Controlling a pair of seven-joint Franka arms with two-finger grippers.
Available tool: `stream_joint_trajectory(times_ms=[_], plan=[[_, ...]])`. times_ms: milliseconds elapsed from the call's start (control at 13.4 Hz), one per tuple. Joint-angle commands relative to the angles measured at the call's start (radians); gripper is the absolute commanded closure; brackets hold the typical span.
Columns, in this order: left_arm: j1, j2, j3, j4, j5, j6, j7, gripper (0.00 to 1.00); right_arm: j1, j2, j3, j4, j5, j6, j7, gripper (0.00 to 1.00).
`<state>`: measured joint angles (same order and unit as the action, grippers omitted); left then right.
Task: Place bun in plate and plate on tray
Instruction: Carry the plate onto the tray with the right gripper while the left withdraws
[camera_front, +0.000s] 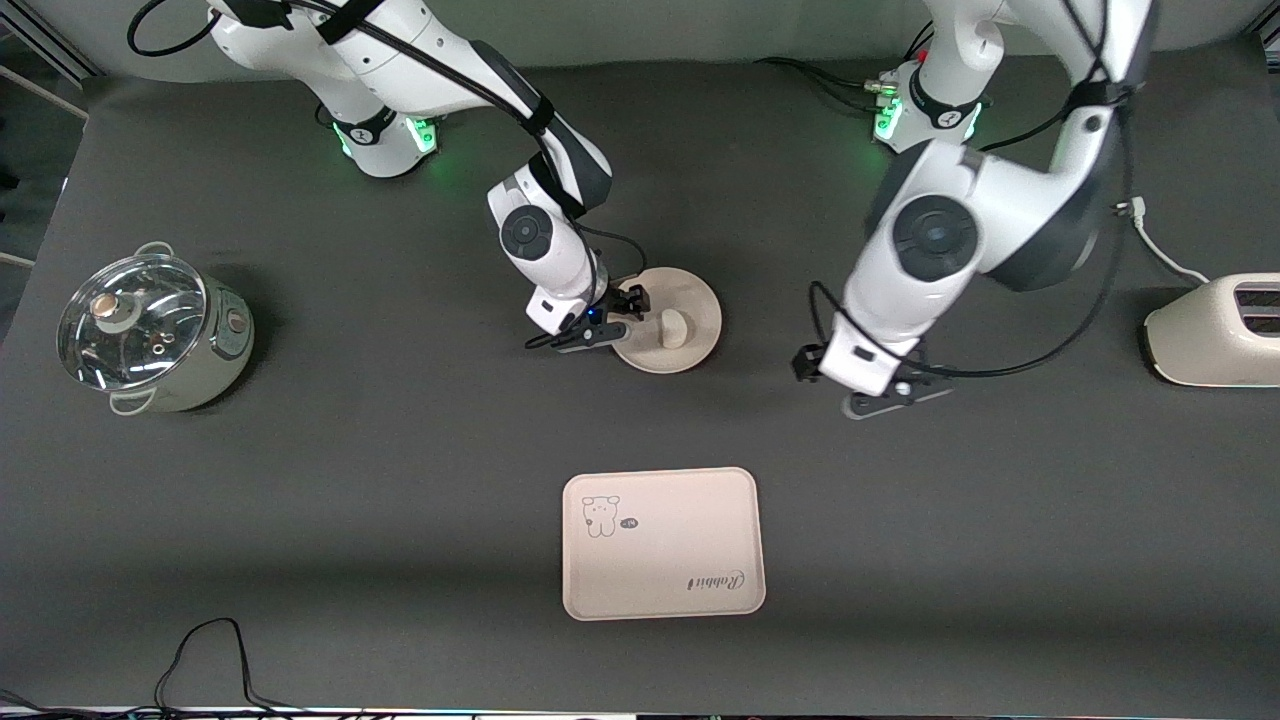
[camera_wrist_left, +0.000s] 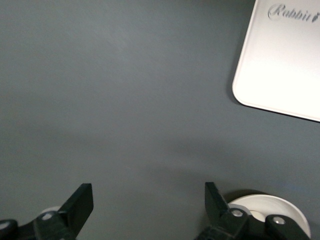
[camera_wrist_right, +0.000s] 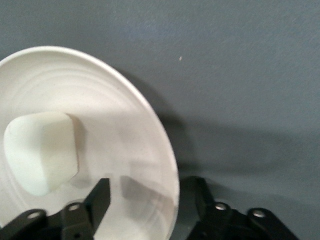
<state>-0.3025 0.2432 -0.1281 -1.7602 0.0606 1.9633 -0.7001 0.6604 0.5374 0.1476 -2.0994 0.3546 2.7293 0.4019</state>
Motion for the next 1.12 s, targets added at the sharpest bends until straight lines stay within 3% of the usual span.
stream_joint_trajectory(times_ms=[0, 74, 149, 447, 596, 819, 1043], plan=[[-0.003, -0.053, 0.079, -0.004, -0.021, -0.058, 0.172, 0.01, 0.001, -0.010, -0.031, 0.012, -0.016, -0.037, -0.043, 0.75], [0.014, -0.071, 0.097, -0.004, -0.021, -0.075, 0.226, 0.00, 0.004, -0.010, -0.042, 0.025, -0.016, -0.058, -0.054, 0.91], [0.058, -0.093, 0.097, -0.008, -0.022, -0.093, 0.302, 0.00, 0.005, -0.010, -0.043, 0.030, -0.016, -0.063, -0.054, 1.00], [0.245, -0.149, 0.059, -0.005, -0.027, -0.170, 0.473, 0.00, 0.001, -0.016, -0.060, 0.042, -0.016, -0.094, -0.043, 1.00], [0.301, -0.162, 0.048, 0.020, -0.025, -0.201, 0.546, 0.00, -0.001, -0.016, -0.092, 0.096, -0.013, -0.172, -0.038, 1.00], [0.341, -0.153, 0.044, 0.102, -0.027, -0.300, 0.577, 0.00, -0.007, -0.005, -0.178, 0.298, 0.000, -0.412, 0.006, 1.00], [0.350, -0.160, 0.030, 0.120, -0.024, -0.343, 0.576, 0.00, -0.042, 0.050, -0.211, 0.508, 0.006, -0.503, 0.049, 1.00]])
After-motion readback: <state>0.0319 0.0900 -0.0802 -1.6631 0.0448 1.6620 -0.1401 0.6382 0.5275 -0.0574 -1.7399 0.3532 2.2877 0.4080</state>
